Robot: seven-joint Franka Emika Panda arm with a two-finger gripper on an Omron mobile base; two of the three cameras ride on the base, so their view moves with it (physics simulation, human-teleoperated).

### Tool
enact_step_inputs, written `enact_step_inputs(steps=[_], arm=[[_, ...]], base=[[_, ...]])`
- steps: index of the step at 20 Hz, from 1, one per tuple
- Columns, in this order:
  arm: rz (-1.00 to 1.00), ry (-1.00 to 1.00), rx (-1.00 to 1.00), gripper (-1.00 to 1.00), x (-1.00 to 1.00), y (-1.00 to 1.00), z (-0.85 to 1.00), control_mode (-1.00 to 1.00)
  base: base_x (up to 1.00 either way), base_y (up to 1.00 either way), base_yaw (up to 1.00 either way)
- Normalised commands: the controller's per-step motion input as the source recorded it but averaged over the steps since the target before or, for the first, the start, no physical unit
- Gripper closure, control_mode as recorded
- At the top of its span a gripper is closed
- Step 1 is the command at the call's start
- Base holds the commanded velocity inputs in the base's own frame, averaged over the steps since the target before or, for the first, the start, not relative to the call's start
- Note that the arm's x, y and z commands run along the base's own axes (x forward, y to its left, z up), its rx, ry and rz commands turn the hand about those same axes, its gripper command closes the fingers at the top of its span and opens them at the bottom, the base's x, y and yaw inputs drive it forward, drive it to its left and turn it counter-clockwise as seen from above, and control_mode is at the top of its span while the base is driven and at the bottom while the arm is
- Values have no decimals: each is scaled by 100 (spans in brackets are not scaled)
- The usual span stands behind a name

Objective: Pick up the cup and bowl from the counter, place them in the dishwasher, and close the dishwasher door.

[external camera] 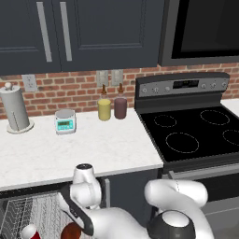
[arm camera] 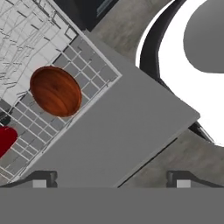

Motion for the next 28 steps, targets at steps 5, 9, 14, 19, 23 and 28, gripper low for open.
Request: enact_step_inputs(steps=[5, 9, 14, 19, 23, 28], arm=[[0, -5, 7, -100, -3, -22, 32, -100], [0, -2, 8, -100, -10, -10, 35, -100], [0, -7, 6, -100, -28, 0, 32, -100], [0, -16, 4, -100, -49, 0, 30, -100], [1, -28, 0, -100, -63, 6, 34, -100], [3, -28, 0, -100, -53, 1, 19, -100]], base=[[0, 0, 0], [0, 0, 0], [0, 0, 0], [0, 0, 0], [0, 0, 0], [0, 0, 0]])
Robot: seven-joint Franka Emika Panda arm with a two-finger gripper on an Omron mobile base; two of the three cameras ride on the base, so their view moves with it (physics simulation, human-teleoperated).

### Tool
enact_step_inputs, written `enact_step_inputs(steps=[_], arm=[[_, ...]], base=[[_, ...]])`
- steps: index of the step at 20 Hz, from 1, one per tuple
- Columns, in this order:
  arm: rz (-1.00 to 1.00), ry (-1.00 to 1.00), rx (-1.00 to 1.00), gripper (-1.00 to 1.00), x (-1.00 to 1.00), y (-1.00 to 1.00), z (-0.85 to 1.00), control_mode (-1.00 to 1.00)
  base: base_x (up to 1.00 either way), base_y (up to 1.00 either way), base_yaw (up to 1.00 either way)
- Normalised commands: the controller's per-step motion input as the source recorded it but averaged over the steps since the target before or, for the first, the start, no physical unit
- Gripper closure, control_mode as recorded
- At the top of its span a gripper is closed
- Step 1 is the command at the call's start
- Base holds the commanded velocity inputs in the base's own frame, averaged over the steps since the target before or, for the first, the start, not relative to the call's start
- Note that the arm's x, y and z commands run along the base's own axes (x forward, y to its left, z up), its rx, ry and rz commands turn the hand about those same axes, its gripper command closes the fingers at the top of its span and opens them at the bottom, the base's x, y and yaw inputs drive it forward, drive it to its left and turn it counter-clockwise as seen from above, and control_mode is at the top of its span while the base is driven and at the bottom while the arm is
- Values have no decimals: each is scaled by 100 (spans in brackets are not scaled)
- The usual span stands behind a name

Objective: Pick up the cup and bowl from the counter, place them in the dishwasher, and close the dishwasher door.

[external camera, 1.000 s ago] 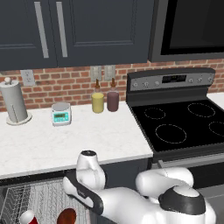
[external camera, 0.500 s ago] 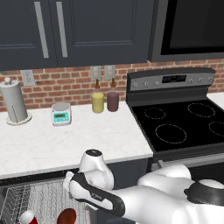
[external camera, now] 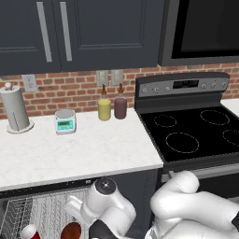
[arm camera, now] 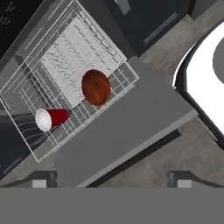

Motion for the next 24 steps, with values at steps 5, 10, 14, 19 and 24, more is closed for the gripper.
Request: enact_step_inputs(steps=[5, 10, 14, 19, 24], arm=[[8, -24, 0, -100, -48, 4, 22, -100], [8, -19, 1, -100, -34, 0, 30, -100], [7, -14, 0, -100, -26, 7, 24, -100], [3, -5, 0, -100, -18, 15, 3, -100], [0, -16, -1, -100, -52, 39, 2, -100]], base=[[0, 0, 0], [0, 0, 0], [0, 0, 0], [0, 0, 0], [0, 0, 0]])
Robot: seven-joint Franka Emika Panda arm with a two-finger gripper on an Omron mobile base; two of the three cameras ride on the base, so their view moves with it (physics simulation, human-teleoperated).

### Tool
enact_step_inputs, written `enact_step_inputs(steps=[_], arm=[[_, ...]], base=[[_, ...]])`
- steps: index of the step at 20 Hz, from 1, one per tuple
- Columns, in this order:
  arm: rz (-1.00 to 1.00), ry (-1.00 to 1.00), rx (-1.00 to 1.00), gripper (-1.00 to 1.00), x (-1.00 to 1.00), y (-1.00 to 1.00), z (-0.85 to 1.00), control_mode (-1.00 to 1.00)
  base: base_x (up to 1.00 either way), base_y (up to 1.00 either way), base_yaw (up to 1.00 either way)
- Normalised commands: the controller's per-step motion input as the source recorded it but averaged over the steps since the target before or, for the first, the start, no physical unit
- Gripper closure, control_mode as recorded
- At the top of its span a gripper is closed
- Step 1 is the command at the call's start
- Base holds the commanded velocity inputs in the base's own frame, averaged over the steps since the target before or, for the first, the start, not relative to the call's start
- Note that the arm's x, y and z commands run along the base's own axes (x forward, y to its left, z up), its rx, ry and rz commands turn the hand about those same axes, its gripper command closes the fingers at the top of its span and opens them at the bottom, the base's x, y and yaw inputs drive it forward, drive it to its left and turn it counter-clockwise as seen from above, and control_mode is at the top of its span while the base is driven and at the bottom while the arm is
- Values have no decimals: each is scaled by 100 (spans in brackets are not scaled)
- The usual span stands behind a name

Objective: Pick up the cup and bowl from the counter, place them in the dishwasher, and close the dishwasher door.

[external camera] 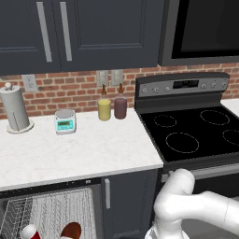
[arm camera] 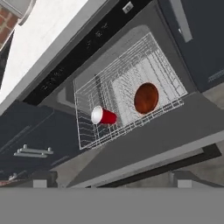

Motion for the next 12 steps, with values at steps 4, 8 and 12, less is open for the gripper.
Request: enact_step_inputs(steps=[4, 8, 12], arm=[[0, -10, -24, -100, -62, 44, 13, -100], [0, -2, -43, -100, -52, 52, -7, -100], [0, 1, -49, -100, -13, 45, -35, -100]], base=[[0, 0, 0], [0, 0, 0], [0, 0, 0]])
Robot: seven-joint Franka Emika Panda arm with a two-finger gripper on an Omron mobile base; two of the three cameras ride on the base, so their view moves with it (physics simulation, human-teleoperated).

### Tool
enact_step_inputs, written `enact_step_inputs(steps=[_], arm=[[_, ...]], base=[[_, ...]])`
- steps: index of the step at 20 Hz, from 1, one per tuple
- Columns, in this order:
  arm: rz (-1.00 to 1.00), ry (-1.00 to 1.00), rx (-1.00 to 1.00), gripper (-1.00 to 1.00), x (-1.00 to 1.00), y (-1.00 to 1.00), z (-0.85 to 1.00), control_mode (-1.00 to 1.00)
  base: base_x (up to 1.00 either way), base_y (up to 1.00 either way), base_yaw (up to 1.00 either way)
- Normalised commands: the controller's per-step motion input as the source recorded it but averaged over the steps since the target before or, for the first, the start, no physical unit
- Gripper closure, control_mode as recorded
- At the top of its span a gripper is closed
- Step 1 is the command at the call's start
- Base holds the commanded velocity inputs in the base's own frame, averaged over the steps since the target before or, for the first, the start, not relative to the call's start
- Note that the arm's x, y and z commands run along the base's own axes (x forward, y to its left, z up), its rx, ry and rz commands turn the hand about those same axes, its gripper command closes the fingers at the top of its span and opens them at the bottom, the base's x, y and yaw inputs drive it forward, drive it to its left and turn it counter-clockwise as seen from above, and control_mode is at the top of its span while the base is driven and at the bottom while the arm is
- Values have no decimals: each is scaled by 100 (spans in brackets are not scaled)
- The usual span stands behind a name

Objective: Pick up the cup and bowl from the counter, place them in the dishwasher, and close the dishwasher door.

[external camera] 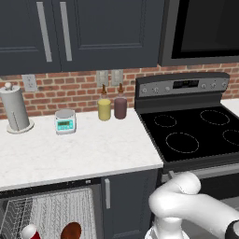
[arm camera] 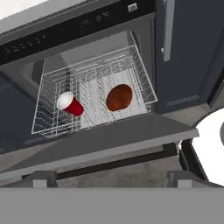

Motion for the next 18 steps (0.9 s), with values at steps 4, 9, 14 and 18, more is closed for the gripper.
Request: enact_step_inputs(steps=[4, 9, 14, 18], arm=[[1, 1, -38, -100, 0, 8, -84, -100], [1, -11, -25, -100, 0, -1, -92, -100], [7, -38, -23, -100, 5, 1, -78, -100], [16, -38, -18, -100, 36, 21, -72, -100]], base=[[0, 0, 0], [0, 0, 0], [0, 0, 0], [0, 0, 0]])
